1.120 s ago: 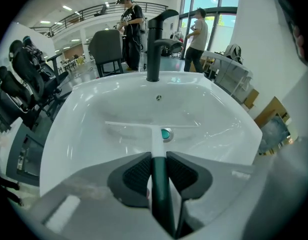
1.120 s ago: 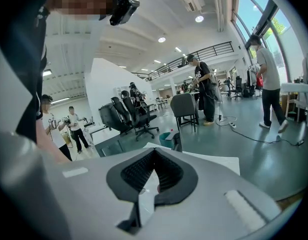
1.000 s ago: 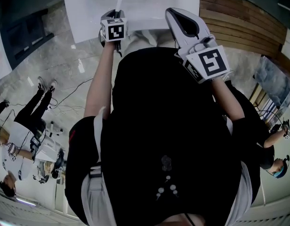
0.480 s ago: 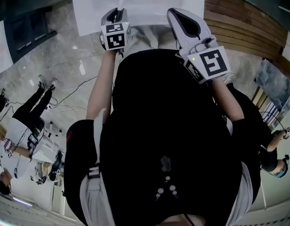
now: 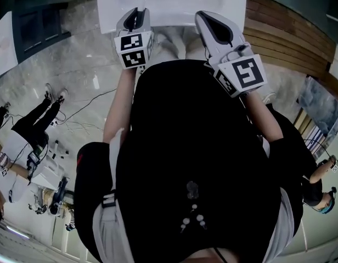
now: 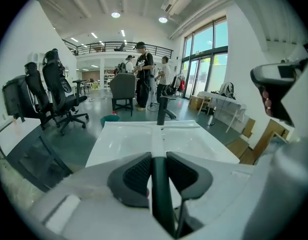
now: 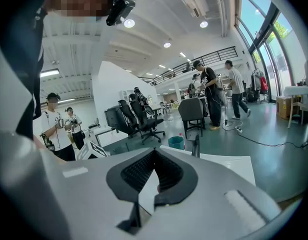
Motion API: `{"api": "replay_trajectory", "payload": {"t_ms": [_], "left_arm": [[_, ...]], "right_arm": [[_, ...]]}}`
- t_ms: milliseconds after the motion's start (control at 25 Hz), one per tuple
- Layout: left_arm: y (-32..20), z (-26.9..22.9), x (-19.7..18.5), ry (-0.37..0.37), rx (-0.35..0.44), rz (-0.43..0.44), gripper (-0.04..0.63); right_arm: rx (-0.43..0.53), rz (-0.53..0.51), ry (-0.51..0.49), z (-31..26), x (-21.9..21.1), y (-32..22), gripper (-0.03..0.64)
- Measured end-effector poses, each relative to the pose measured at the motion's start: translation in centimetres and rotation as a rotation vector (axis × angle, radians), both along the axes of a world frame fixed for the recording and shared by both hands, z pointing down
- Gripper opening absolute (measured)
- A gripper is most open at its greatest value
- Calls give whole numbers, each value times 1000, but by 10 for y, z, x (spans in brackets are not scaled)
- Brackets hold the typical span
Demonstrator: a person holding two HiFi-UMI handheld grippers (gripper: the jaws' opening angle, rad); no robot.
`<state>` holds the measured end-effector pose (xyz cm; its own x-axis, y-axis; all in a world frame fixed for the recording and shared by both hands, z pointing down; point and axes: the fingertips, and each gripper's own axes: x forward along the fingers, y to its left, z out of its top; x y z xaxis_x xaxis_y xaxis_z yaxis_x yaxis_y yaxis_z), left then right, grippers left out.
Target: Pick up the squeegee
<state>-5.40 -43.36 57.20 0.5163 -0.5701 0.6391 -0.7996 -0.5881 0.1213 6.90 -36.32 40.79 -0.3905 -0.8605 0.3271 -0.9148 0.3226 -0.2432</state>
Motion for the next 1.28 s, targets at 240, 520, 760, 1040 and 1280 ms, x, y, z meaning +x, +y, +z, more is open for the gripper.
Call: {"api": "replay_trajectory", "payload": {"t_ms": [240,520,760,1040,1280], "left_arm": [[6,-38,-21,35,96,-21,106],[2,-88,-53,95,211,-83,106],[-7,-121,-78,134,298,-113,106],[-8,-168,-85,181,420,-112,106],[-13,-206,-87,221,502,-115,106]], "right_arm": [[49,-32,-2,-8,-27,7,2],[109,-64,-1,-23,-56,2,2],[156,-84,17,-36,-76,-9,2],[205,-77,27,-54,-77,-16,2],[258,-58,33,-73,-69,-25,2]]}}
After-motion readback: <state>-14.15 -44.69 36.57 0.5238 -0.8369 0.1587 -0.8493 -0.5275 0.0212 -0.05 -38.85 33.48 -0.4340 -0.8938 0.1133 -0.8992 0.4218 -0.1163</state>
